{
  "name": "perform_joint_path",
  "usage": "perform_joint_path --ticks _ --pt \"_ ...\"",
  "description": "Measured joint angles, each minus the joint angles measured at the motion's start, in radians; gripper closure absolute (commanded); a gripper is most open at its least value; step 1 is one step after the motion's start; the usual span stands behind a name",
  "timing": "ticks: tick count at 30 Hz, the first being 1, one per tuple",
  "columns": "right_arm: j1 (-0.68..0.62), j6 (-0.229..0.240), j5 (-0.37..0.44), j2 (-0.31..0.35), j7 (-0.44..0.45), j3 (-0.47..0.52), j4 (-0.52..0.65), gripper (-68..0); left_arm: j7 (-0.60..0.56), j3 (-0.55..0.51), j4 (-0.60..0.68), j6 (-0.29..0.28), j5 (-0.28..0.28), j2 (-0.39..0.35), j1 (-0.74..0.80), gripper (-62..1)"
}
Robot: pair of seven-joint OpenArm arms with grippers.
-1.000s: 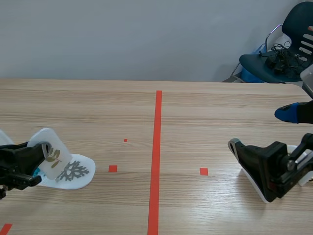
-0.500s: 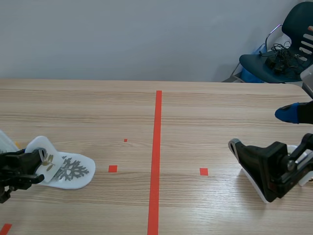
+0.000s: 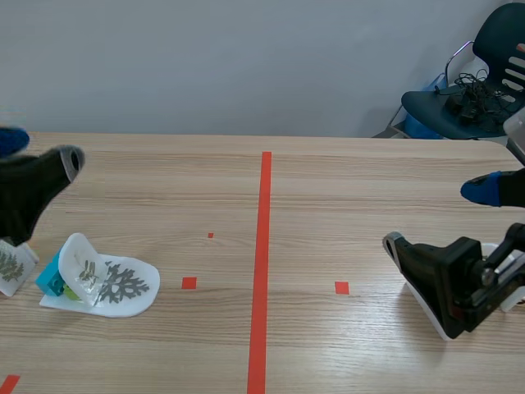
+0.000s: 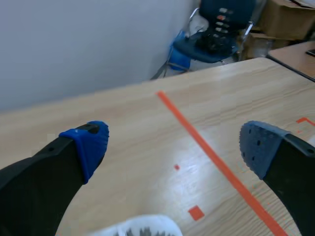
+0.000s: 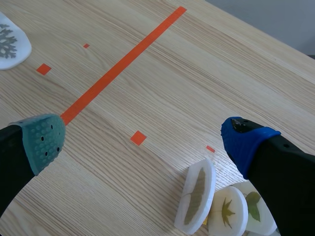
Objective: Do the leaf sorting experiment
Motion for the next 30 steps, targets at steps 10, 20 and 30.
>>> perform_joint_path --ticks 10,20,30 --pt "0.000 -0.004 0.015 0.000 0.033 0.001 0.000 -67.9 0.091 0.047 0.154 -0.024 0.010 -0.025 0.151 -62.3" --pt "0.000 -0.004 0.041 0.000 0.030 0.020 0.000 -67.9 0.093 0.104 0.053 -0.007 0.024 -0.025 0.166 -62.3" --pt "0.000 -0.004 0.041 0.000 0.051 0.020 0.000 -67.9 0.085 0.113 0.053 -0.007 0.024 -0.025 0.166 -62.3"
